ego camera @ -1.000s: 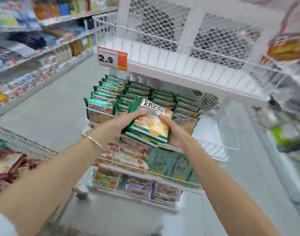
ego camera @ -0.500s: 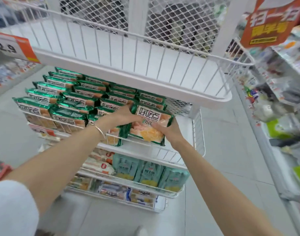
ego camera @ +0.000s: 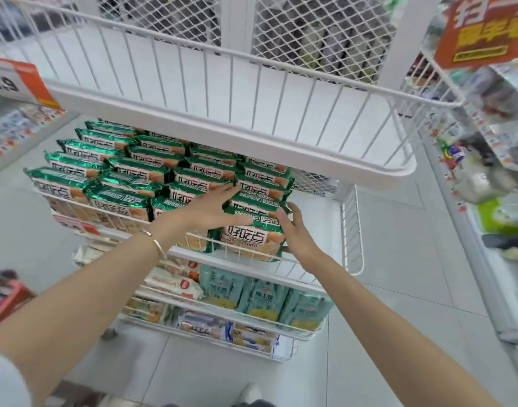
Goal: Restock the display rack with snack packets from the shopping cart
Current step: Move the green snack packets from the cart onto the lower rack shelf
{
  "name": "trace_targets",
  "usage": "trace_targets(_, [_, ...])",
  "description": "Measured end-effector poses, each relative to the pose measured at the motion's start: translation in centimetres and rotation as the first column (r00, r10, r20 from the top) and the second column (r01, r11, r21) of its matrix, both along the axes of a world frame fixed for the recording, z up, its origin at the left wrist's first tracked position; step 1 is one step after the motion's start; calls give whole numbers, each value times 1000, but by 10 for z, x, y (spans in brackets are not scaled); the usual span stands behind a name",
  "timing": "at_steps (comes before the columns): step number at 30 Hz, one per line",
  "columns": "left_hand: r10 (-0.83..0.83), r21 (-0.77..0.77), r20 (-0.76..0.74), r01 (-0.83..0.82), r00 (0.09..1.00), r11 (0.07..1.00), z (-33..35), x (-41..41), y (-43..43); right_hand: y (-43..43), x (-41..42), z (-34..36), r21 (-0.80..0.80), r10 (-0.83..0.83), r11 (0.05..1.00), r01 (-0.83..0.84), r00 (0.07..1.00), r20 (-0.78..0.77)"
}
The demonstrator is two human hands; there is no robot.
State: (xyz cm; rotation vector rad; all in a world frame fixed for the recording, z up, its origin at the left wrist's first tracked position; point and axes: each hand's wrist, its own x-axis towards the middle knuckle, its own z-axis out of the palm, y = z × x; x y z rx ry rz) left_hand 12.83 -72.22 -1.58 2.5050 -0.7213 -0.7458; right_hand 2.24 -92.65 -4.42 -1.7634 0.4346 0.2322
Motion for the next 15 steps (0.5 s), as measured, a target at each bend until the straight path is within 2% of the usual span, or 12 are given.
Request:
trace_targets(2, [-70, 118, 158, 52, 985, 992, -12, 4, -1, 2, 7, -6, -17, 6, 1000, -7, 999, -39])
trace_targets(5, [-179, 220, 295, 116, 939, 969, -23, 9, 1, 10, 13, -9, 50, 12, 999, -7, 995, -97])
trace_targets(7, [-232, 281, 359, 133, 904, 951, -27, 12, 6, 19, 15, -9, 35, 24, 999, -21, 994, -103])
trace_targets(11, [-305, 353, 423, 154, 853, 923, -33, 18, 10, 17, 18, -9, -55, 131, 989, -138, 985, -115])
trace_targets(13, [-294, 360, 423, 138, 857, 922, -37, 15, 11, 11, 19, -12, -127, 203, 968, -218, 971, -123])
trace_targets(15, [-269, 363, 413, 113, 870, 925, -42, 11, 12, 12, 20, -14, -143, 195, 968, -206, 977, -84])
